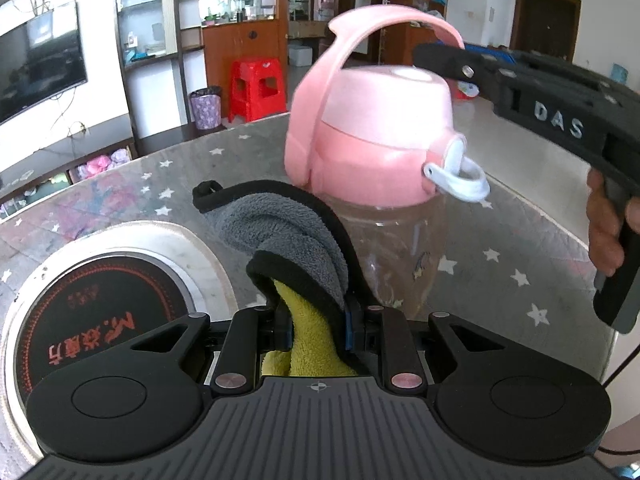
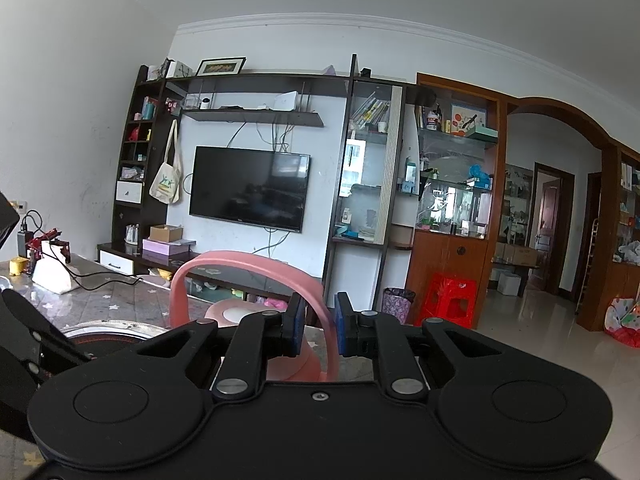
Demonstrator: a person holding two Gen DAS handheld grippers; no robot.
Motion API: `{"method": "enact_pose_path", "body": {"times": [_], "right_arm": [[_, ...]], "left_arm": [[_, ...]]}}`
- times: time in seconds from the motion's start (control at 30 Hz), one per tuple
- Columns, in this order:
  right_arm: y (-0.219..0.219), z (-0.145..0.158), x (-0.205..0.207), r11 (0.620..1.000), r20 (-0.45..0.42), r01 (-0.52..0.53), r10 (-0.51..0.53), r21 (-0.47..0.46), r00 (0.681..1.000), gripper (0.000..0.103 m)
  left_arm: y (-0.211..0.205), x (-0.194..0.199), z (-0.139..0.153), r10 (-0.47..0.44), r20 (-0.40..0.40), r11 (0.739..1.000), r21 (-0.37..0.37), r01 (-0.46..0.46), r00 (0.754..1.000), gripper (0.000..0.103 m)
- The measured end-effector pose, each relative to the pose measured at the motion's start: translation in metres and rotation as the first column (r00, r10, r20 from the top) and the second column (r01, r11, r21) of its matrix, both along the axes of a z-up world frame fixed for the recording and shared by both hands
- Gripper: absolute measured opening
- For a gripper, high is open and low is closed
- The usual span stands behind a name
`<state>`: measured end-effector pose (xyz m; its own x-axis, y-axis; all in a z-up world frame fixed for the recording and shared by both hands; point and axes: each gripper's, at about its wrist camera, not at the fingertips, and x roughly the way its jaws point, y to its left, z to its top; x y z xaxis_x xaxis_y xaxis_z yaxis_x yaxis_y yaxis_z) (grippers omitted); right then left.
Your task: Clean container
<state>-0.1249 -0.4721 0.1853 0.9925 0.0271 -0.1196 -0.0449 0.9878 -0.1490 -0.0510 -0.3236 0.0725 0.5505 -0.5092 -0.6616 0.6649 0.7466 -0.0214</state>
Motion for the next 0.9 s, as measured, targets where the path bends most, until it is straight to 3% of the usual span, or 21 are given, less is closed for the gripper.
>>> {"method": "enact_pose_path", "body": {"times": [0.5,0.9], "right_arm": [[0.0,0.002,0.009,1.0,-0.001,0.021,-0.021,-0.01,1.0,0.017],[0.011,0.003,-0.009,0.997,0.013,0.024,-0.023,-0.068,1.0,0.022]], "left_arm": [[-0.009,0.003,-0.02,-0.01,-0.055,1.0,0.002,0.01,0.998,0.022],[-0.007,0.0,-0.015,-0.002,-0.053,1.0,-0.008,0.001,0.999,0.022]]}}
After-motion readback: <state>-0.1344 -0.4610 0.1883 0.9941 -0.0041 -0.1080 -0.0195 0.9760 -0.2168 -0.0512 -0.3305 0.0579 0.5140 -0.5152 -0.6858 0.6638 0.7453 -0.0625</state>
